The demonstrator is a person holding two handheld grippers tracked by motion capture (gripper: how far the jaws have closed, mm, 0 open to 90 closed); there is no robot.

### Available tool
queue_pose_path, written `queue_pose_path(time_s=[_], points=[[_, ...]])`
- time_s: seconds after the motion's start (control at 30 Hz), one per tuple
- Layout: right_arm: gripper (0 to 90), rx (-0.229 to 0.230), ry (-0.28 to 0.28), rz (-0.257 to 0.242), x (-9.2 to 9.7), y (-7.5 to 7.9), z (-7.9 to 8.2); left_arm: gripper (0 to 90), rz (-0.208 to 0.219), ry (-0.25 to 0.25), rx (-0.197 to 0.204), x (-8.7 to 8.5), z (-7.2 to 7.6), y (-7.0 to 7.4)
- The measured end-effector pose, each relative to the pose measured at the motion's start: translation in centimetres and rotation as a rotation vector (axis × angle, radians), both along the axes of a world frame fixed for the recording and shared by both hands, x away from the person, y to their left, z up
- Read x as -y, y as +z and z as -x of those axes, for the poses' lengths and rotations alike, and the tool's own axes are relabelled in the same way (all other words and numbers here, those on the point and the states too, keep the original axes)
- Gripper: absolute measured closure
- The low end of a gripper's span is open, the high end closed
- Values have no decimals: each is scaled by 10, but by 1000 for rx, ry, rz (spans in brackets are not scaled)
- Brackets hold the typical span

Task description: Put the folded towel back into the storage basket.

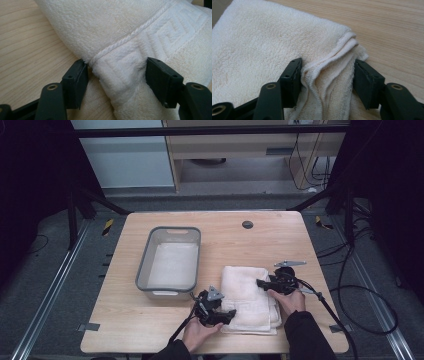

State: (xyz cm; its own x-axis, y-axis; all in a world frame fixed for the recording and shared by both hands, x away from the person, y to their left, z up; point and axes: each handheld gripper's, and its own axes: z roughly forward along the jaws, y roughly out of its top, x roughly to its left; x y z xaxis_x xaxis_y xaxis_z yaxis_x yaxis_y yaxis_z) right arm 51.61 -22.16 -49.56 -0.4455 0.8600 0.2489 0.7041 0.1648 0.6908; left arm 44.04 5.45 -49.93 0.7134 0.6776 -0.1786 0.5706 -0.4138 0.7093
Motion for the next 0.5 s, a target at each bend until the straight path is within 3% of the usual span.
queue_pose_path(time_s=[0.37, 0.5], points=[[625, -55, 16, -66, 0, 1, -2, 525, 23, -34, -65, 1, -3, 3], [659, -60, 20, -77, 0, 2, -2, 575, 28, -33, -65, 2, -1, 4]])
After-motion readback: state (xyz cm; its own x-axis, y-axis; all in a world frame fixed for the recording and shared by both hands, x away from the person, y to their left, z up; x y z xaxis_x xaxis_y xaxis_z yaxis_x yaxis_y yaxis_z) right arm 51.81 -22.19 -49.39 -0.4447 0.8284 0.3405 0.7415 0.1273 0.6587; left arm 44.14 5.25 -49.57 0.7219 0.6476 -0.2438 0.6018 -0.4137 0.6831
